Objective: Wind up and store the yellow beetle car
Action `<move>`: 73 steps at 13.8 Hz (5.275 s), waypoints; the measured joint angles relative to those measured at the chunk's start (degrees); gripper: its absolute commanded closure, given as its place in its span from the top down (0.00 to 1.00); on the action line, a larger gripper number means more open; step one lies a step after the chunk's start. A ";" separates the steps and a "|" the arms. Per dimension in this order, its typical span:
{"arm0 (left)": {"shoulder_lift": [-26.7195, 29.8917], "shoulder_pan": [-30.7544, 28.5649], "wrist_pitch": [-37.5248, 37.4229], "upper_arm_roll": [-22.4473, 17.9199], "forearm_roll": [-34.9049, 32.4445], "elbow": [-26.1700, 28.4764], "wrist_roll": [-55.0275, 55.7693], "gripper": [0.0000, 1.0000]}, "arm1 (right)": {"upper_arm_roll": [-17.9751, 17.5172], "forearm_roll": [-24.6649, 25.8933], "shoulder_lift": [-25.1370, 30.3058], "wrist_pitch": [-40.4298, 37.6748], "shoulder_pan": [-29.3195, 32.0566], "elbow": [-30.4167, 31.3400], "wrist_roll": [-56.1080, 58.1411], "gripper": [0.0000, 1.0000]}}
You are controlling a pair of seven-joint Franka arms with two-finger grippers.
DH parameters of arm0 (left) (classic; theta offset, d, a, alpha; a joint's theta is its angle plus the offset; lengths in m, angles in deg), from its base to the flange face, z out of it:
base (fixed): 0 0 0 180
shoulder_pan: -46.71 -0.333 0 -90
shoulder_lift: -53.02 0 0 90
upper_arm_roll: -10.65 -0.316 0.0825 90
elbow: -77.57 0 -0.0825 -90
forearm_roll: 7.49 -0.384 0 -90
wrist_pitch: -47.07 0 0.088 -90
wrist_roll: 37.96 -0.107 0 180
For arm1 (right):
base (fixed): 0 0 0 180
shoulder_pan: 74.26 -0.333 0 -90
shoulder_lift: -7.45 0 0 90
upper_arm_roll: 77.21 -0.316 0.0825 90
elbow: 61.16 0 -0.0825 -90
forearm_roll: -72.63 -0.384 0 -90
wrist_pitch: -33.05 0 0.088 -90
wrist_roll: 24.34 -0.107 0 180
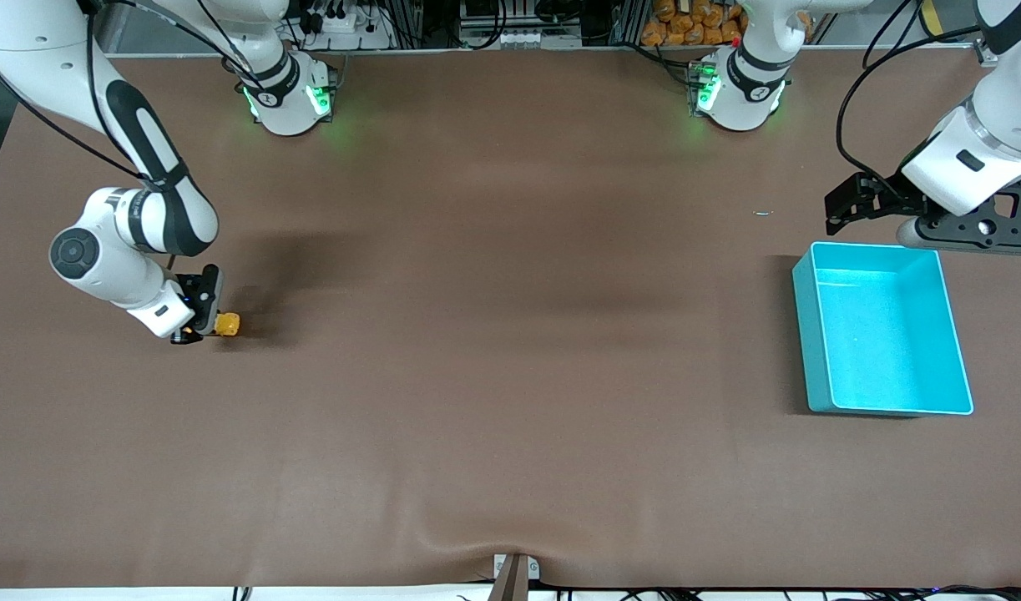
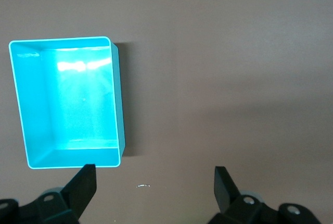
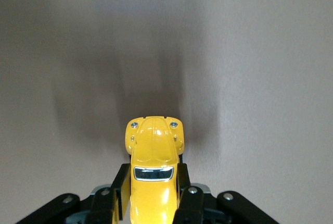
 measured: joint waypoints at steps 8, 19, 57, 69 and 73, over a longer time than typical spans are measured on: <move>0.00 -0.01 0.00 -0.02 0.00 0.00 0.00 1.00 | 0.02 0.00 -0.75 -0.23 4.11 -1.15 3.53 0.41; 0.00 -0.02 0.00 -0.04 0.00 0.00 0.00 1.00 | 0.29 -0.02 -3.33 -17.34 7.62 -12.91 4.07 0.85; -1.80 -0.18 -0.04 -0.28 0.00 0.04 0.11 1.00 | -1.99 -10.87 8.44 -69.24 -1.03 -55.07 -79.83 1.00; -5.05 -1.19 8.58 0.43 0.11 14.13 25.87 1.00 | -2.17 -7.95 24.04 -60.14 -7.11 -38.81 -93.73 1.00; -4.00 -1.48 16.75 0.32 0.11 23.82 32.50 1.00 | -1.35 -7.84 24.03 -60.15 -6.51 -38.22 -92.16 1.00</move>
